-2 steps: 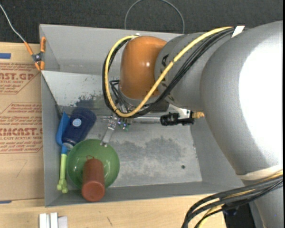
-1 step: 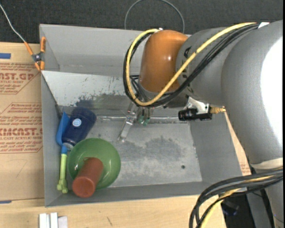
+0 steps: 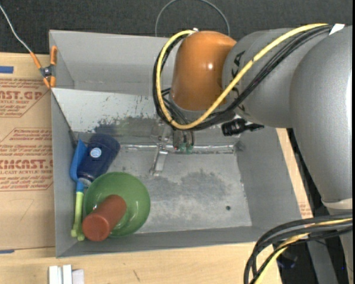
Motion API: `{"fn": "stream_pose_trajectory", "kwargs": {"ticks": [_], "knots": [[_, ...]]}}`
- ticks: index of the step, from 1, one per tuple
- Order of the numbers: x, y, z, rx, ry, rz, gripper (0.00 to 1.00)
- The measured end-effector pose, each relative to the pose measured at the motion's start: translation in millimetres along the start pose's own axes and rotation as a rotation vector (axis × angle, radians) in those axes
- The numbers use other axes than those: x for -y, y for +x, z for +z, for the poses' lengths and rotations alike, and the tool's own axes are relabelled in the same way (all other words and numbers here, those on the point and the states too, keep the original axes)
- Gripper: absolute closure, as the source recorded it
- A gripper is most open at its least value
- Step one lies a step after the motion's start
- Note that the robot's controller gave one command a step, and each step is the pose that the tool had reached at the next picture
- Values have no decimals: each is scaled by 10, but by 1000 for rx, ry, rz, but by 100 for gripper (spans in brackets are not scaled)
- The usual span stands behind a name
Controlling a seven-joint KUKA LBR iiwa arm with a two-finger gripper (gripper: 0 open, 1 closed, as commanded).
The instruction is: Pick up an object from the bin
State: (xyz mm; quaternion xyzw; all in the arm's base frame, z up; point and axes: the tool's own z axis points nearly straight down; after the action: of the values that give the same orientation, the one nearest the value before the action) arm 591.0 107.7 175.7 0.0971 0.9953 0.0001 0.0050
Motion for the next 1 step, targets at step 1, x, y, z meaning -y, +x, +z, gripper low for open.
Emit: {"fn": "stream_pose_trajectory", "kwargs": {"ticks": [1], "knots": [[-548,573,841,-11,7,183,0]]}}
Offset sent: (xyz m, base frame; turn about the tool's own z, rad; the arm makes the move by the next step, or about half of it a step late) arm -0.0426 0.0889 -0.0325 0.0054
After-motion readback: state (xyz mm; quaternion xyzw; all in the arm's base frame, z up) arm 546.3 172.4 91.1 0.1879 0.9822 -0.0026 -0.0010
